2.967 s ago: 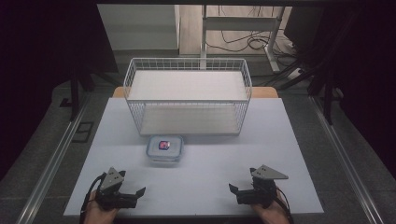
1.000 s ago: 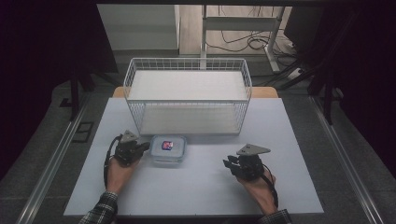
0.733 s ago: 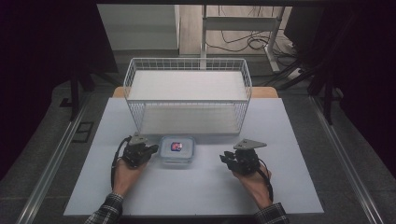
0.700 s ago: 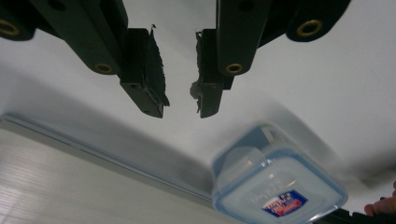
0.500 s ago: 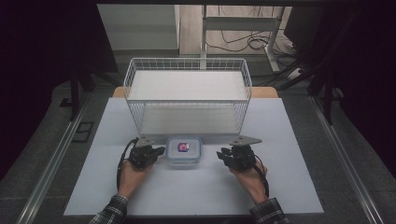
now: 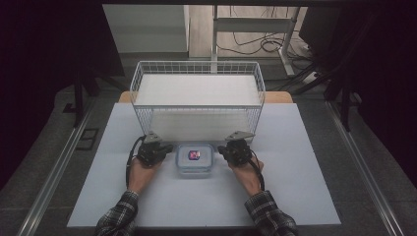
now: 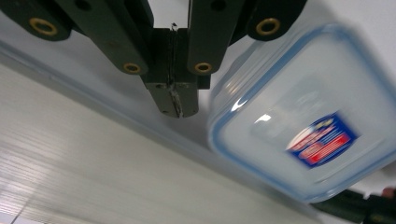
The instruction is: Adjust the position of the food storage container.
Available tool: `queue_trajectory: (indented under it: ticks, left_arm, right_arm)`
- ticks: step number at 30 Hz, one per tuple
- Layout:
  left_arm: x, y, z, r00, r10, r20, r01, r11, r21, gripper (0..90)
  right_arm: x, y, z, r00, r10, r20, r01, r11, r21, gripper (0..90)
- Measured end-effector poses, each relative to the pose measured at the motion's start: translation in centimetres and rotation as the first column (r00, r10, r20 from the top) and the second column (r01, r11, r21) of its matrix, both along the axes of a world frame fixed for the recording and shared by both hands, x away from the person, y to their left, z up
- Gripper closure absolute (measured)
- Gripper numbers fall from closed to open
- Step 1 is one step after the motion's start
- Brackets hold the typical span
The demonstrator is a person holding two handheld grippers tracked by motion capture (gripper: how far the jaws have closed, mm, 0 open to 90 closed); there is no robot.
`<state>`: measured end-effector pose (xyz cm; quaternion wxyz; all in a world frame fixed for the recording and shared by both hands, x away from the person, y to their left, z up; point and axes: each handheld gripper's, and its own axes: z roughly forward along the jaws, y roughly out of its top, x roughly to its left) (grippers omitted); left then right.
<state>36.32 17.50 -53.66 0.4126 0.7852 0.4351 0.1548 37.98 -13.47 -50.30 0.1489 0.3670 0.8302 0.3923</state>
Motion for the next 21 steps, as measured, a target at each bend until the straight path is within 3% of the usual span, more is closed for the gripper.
queue_trajectory:
  ticks: [3, 7, 10, 15, 21]
  left_arm:
    - [0.0, -0.5, -0.1, 0.9999, -0.012, 0.001, 0.012, 0.9998, 0.016, 89.8]
    - [-0.3, -1.1, 0.0, 0.9996, -0.026, 0.004, 0.026, 0.9996, 0.009, 89.8]
    - [-0.4, -1.3, 0.0, 0.9995, -0.032, 0.002, 0.032, 0.9994, 0.013, 89.8]
    - [-0.8, -2.0, 0.0, 0.9989, -0.046, -0.005, 0.046, 0.9987, 0.024, 89.8]
    - [-1.6, -3.1, 0.2, 0.9974, -0.072, -0.012, 0.072, 0.9967, 0.036, 89.8]
  right_arm:
    - [0.6, 0.2, -0.3, 0.9998, -0.012, -0.014, 0.012, 1.000, 0.013, 88.6]
    - [1.2, 0.6, -0.9, 0.9997, -0.001, -0.023, 0.001, 1.000, -0.007, 88.0]
    - [1.2, 0.7, -0.8, 0.9996, 0.008, -0.027, -0.008, 1.000, 0.006, 88.0]
    - [1.1, 1.0, -0.5, 0.9996, 0.013, -0.024, -0.013, 1.000, -0.019, 88.1]
    - [0.6, 0.0, -0.4, 0.9990, 0.019, -0.040, -0.019, 1.000, -0.010, 88.1]
